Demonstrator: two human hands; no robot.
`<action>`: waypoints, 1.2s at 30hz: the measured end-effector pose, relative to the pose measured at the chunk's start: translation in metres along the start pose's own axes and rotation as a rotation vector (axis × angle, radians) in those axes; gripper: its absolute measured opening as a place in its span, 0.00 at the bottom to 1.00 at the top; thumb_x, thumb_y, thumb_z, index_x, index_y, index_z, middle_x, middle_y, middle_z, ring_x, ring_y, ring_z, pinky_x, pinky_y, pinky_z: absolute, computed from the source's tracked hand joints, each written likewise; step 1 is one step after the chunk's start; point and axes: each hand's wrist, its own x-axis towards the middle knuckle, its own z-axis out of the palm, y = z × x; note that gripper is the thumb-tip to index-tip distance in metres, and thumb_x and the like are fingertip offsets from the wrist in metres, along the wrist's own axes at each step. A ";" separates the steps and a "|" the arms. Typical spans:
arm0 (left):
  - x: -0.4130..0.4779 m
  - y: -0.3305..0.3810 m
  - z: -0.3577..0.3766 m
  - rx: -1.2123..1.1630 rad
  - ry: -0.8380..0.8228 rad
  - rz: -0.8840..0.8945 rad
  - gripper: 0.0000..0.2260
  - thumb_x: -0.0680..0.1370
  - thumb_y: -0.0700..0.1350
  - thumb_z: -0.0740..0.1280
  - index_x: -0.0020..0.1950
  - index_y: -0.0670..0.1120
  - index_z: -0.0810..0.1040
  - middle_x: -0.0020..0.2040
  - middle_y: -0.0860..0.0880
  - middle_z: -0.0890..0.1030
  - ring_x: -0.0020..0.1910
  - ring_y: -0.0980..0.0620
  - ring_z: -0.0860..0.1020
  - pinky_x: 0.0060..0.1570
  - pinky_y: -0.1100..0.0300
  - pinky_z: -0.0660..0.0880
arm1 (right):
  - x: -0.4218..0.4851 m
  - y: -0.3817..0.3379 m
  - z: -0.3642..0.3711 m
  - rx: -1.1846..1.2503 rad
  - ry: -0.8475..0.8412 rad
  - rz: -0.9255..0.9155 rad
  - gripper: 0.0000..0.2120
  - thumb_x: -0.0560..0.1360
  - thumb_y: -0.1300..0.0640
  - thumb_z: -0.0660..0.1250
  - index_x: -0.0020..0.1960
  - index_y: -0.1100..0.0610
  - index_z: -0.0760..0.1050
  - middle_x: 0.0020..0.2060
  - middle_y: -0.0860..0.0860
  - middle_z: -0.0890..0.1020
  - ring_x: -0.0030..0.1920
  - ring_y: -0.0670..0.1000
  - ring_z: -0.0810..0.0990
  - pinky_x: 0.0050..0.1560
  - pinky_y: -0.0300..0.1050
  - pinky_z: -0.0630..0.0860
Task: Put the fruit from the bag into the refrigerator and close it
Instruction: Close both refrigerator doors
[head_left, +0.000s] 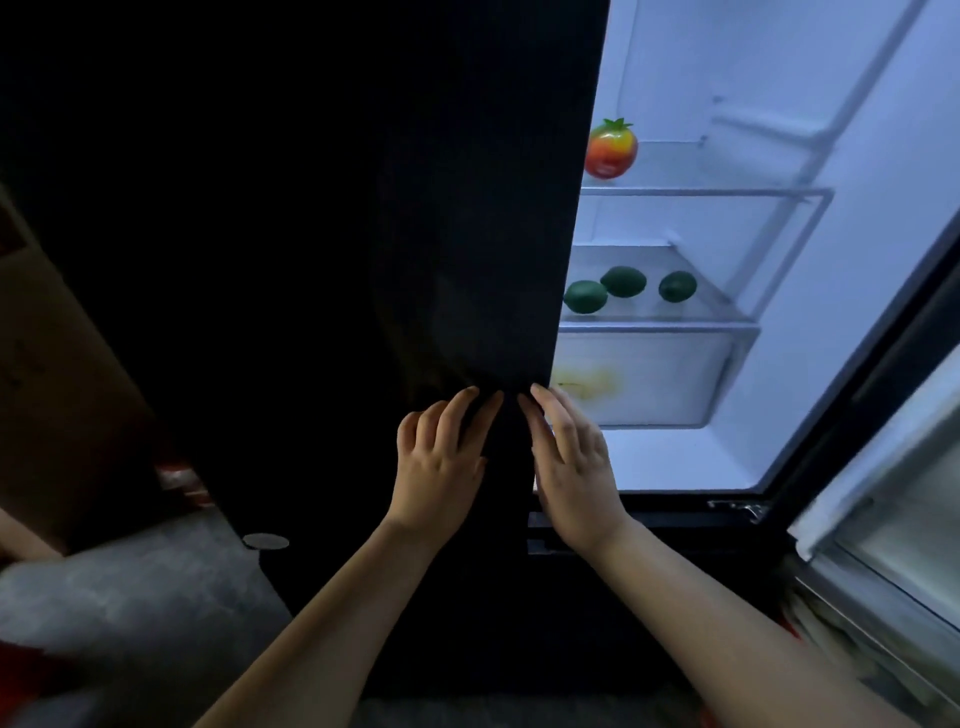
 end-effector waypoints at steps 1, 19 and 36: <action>0.005 -0.001 0.004 0.010 0.002 0.002 0.30 0.71 0.47 0.69 0.72 0.50 0.65 0.66 0.47 0.65 0.58 0.47 0.70 0.58 0.47 0.67 | 0.005 0.005 0.005 -0.020 -0.017 -0.006 0.20 0.78 0.64 0.59 0.70 0.64 0.65 0.69 0.55 0.62 0.71 0.55 0.61 0.69 0.49 0.64; 0.002 -0.001 0.009 -0.026 -0.073 0.005 0.29 0.73 0.44 0.69 0.73 0.48 0.65 0.70 0.44 0.63 0.61 0.45 0.68 0.58 0.46 0.69 | 0.010 0.003 -0.002 0.037 -0.133 0.052 0.23 0.77 0.64 0.61 0.71 0.64 0.64 0.70 0.56 0.62 0.72 0.56 0.61 0.71 0.49 0.62; -0.005 0.134 -0.012 -0.387 -0.472 0.155 0.23 0.78 0.52 0.56 0.72 0.47 0.66 0.72 0.48 0.68 0.71 0.46 0.65 0.67 0.47 0.66 | -0.093 0.077 -0.116 0.031 -0.286 0.359 0.27 0.71 0.58 0.69 0.68 0.59 0.68 0.64 0.56 0.71 0.65 0.54 0.69 0.66 0.48 0.65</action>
